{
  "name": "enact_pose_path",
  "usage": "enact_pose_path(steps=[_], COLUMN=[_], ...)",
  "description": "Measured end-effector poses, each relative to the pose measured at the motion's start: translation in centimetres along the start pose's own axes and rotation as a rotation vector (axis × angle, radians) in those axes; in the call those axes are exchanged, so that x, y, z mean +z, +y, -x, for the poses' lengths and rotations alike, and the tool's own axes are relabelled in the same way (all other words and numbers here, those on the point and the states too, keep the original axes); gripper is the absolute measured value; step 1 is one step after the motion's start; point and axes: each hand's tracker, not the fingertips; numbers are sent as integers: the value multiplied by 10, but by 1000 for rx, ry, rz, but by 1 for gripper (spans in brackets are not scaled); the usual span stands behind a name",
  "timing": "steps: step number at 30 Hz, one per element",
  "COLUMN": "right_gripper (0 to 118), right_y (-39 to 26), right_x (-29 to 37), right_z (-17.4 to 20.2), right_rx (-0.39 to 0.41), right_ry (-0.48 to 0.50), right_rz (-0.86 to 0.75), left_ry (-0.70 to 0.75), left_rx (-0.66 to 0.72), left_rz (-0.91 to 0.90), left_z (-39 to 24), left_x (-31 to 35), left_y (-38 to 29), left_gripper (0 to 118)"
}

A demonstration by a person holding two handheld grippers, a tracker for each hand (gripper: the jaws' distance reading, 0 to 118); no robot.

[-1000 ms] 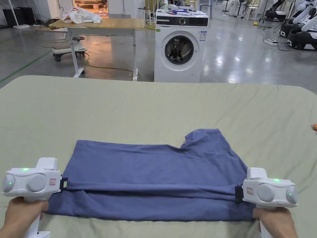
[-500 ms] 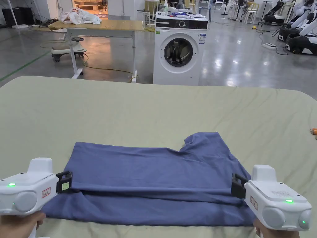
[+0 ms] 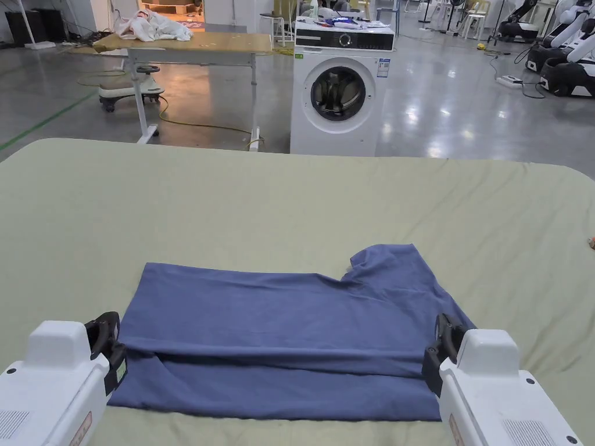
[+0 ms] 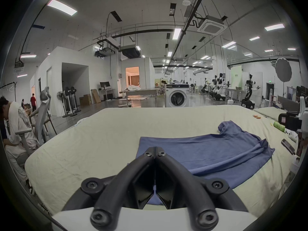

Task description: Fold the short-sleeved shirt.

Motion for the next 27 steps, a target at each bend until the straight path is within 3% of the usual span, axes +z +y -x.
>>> enact_pose_path(steps=[5, 12, 14, 16, 17, 18, 19, 23, 25, 27], right_gripper=[0, 0, 0, 0, 0, 0, 0, 0, 0, 0], right_y=[-3, -15, -18, -22, -24, -25, -27, -33, -37, -40], right_x=[4, 0, -1, -2, -3, -2, -2, -4, -5, -6], right_z=[3, -7, -10, -14, -16, -18, -20, -29, -34, -40], right_rx=[2, 20, 20, 18, 18, 18, 19, 18, 18, 8], right_ry=[6, 0, -8, -14, -18, -23, -28, -41, -52, -62], right_rz=[12, 61, 75, 91, 99, 102, 109, 145, 169, 188], left_ry=[50, 6, 3, -7, -17, -35, -39, 9, 22, 38], left_rx=[-12, 83, 111, 116, 136, 148, 160, 100, 56, 22], left_rz=[154, 525, 546, 614, 635, 673, 716, 909, 833, 830], left_z=[23, 71, 80, 78, 78, 78, 78, 58, 48, 37], left_x=[-18, -85, -102, -112, -118, -125, -132, -145, -139, -136], left_y=[-5, -20, -24, -22, -24, -25, -28, -45, -43, -39], left_gripper=[0, 0, 2, 21, 40, 50, 56, 56, 53, 36])
